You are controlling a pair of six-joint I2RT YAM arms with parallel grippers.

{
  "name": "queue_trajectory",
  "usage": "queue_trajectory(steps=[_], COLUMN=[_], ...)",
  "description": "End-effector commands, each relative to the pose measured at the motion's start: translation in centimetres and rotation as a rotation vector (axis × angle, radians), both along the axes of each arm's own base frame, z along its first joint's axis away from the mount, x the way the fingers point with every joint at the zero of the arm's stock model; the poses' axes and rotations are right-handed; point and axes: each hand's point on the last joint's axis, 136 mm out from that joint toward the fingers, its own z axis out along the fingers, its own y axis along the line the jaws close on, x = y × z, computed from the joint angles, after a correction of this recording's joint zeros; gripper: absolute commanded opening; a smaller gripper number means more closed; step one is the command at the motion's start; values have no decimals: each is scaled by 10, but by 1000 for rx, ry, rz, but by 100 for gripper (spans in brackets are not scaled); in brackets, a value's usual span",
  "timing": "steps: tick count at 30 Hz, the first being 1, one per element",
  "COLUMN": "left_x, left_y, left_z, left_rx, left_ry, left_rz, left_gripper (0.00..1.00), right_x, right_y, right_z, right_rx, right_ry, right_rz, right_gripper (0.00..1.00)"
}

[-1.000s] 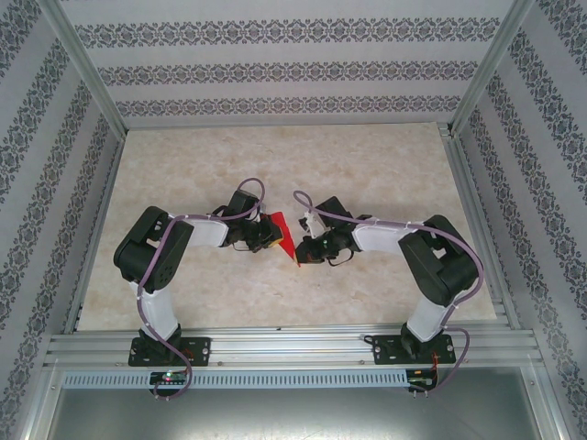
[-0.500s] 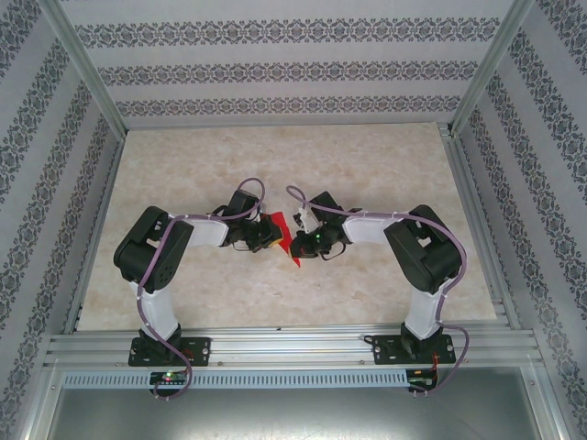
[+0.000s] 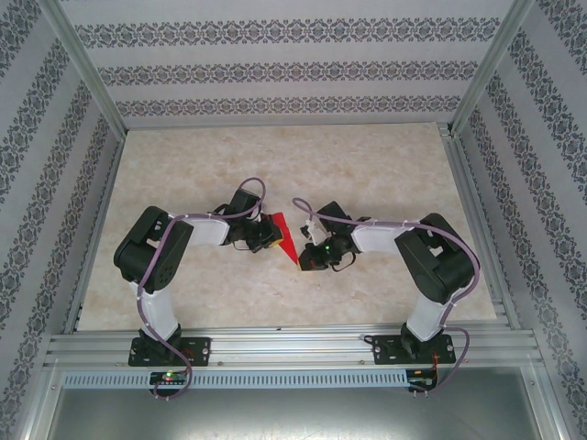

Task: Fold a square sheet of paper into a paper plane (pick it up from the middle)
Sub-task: Fold the wing for the fifth time at the center of the table.

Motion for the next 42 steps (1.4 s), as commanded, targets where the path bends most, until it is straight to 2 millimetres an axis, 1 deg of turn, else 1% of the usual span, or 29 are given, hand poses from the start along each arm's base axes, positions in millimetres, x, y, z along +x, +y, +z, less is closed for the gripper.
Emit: queue_trajectory(steps=[1,4,8,10,12,16,19,22,25,27,32,35,38,40,42], left_x=[-31,-29,-28,-28,-29,-30,-30,-32,-32,-33,-35,-35,-35,-34,-34], left_y=[39,35,32,33,33,33,34,37,38,40,44,45,45,44,42], left_z=[-56,-52,-49,-49,-49,-51,-52,-53,-53,-54,-58,-59,-58,-57,-56], left_rx=[211,186,175,176,176,177,181,190,197,208,235,241,239,234,223], left_ry=[165,152,142,142,142,146,150,157,159,164,173,174,171,167,164], left_rz=[61,51,39,37,35,35,38,48,54,58,67,69,68,68,61], left_gripper=[6,5,5,5,5,5,5,4,1,0,0,0,0,0,0], right_x=[-33,-19,11,22,33,52,57,51,38,25,-10,-25,-34,-33,-25], right_y=[-21,-15,6,18,29,43,47,41,29,20,-3,-16,-24,-27,-25], right_z=[-10,6,38,46,46,36,23,6,-7,-12,-24,-27,-26,-22,-12], right_rx=[-90,-61,6,28,28,28,20,-5,-27,-36,-70,-83,-83,-84,-72], right_ry=[95,35,-91,-125,-144,-146,-128,-98,-70,-47,13,33,40,26,-3], right_rz=[28,8,-18,-14,-10,-22,-25,-23,-19,-9,11,7,0,-9,-20], right_gripper=[0,0,1,1,1,0,0,0,0,0,0,0,0,0,0])
